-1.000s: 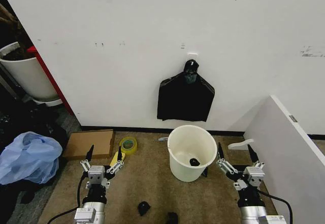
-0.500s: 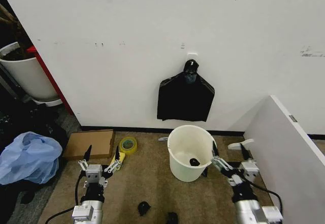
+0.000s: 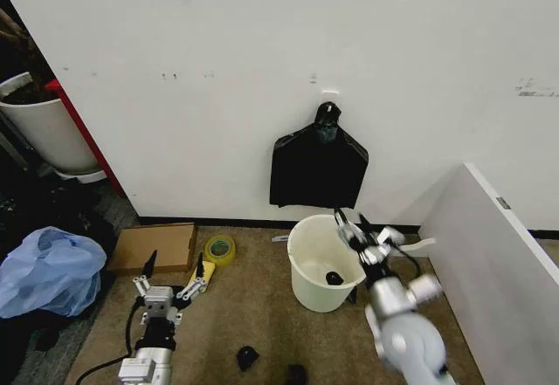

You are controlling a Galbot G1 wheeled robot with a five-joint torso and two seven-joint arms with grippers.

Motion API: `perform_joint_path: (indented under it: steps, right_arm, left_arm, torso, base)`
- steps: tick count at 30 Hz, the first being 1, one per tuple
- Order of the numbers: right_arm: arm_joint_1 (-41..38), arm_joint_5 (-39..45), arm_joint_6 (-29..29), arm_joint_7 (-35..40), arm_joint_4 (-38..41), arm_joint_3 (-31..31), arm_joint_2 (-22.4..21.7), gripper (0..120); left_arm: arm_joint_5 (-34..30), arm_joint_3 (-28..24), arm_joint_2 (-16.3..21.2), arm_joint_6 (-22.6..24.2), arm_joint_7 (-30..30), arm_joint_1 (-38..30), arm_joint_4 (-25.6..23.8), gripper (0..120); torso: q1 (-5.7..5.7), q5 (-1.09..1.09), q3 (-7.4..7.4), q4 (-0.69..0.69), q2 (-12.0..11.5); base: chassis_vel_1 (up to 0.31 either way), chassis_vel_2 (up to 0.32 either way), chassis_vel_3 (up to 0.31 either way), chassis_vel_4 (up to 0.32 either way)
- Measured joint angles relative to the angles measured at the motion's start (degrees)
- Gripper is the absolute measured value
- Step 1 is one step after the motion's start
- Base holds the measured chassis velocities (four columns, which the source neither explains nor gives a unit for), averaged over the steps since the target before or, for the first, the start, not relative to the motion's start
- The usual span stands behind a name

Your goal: Place the garbage bag over the trash bin.

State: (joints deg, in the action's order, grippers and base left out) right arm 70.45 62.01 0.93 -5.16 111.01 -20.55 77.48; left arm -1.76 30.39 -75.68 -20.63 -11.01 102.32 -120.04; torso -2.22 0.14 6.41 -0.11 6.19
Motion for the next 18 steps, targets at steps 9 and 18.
perform_joint_path:
  steps: [9,18]
  right_arm:
    - [-18.2,10.8,2.6,0.3,-15.5,-0.3,4.3,100]
    - [-25.1,8.7,2.8,-1.9,-24.0,-4.1,11.7,100]
  left_arm:
    - [-0.1,0.3,0.0,-2.0,2.6,1.8,-0.8,100]
    - [0.2,0.4,-0.7,-1.8,2.9,3.1,-2.2,99]
  torso:
    - [0.00,0.00,0.00,0.00,0.0]
    - [0.00,0.00,0.00,0.00,0.0]
  base:
    - [0.000,0.000,0.000,0.000]
    - [0.000,0.000,0.000,0.000]
